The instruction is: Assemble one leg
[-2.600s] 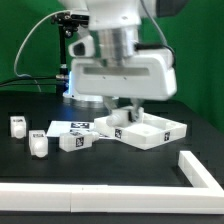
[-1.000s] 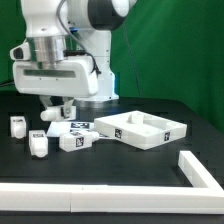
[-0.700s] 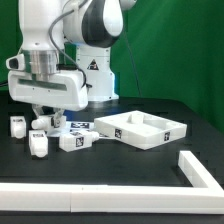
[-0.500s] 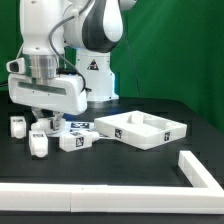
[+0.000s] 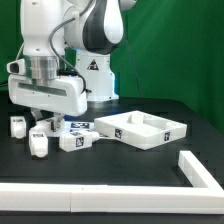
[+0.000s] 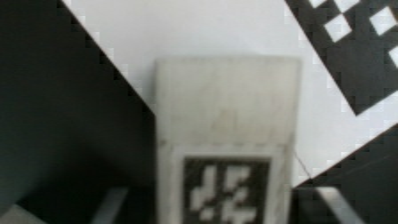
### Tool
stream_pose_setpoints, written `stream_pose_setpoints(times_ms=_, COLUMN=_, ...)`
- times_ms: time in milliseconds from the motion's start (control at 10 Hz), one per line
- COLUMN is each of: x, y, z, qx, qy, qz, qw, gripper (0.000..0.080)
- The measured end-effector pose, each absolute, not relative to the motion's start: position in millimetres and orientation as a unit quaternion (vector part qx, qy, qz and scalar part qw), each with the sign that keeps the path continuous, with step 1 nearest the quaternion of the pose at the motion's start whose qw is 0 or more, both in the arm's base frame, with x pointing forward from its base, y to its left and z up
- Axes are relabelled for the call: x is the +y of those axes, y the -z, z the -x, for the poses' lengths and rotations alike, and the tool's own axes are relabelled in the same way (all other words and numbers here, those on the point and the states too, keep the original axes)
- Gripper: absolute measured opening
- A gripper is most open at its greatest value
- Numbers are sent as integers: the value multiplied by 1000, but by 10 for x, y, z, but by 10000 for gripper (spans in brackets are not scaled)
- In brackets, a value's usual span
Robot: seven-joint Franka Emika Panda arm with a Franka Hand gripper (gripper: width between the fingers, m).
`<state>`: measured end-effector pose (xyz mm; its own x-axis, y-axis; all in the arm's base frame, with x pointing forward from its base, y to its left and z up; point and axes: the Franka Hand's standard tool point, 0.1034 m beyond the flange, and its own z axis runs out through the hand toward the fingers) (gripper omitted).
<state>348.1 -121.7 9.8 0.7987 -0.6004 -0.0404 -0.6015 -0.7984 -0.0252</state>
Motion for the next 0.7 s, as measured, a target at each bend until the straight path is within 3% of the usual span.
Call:
stream_pose_setpoints(times_ms=100, x=-1206, y=-105, z=-3488, qx=317, qy=-16, qz=948, qw=20, gripper=455)
stream_pose_setpoints(times_ms=200, x=-1082, y=-190, z=-3530, qx=325, qy=-30, qz=944, qw=37, gripper=455)
stream_pose_setpoints(times_ms=300, x=-942, y=-340, z=-3611, qx=333, qy=-36, qz=941, qw=54, gripper=606)
stream_pose_setpoints(times_ms=600, x=-477, y=-700, z=-3828, qx=355, qy=-43, qz=931, qw=77, gripper=646)
stream_pose_setpoints(times_ms=700, x=-328, y=-743, z=-3888, qx=352, qy=-35, qz=933, qw=70, gripper=649)
